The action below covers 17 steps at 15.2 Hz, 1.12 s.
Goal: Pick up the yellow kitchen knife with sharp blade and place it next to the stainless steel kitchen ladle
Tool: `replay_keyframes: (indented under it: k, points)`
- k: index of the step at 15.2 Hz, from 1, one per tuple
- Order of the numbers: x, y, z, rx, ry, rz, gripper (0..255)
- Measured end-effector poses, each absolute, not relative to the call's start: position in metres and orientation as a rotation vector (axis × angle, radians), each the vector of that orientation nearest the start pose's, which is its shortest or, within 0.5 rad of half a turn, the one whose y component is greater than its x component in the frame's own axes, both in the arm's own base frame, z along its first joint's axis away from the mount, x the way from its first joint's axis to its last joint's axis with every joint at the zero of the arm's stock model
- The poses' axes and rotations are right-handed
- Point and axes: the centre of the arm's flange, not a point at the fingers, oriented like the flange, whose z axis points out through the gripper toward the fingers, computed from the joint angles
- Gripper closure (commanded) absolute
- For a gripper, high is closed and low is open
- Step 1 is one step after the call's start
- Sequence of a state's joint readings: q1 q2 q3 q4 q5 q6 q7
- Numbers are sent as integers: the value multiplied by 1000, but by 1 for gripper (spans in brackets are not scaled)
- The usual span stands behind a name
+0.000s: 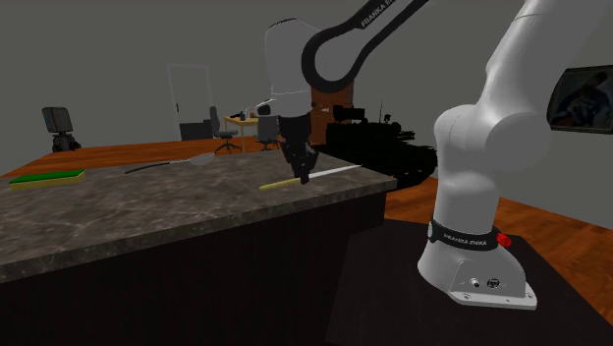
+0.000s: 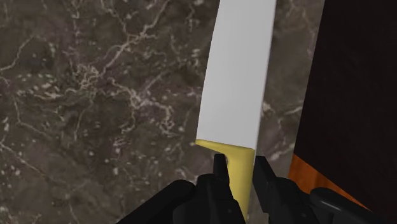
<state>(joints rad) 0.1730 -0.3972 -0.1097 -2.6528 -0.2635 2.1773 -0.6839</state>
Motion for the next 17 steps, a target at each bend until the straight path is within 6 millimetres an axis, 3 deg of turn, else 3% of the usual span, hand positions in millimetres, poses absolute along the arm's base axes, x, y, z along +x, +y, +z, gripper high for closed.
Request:
replay_keyframes:
  k: [15,17]
  points:
    - [383,16,442,-2935,-1448,202,255]
    - [396,8,446,-2935,-1447,202,255]
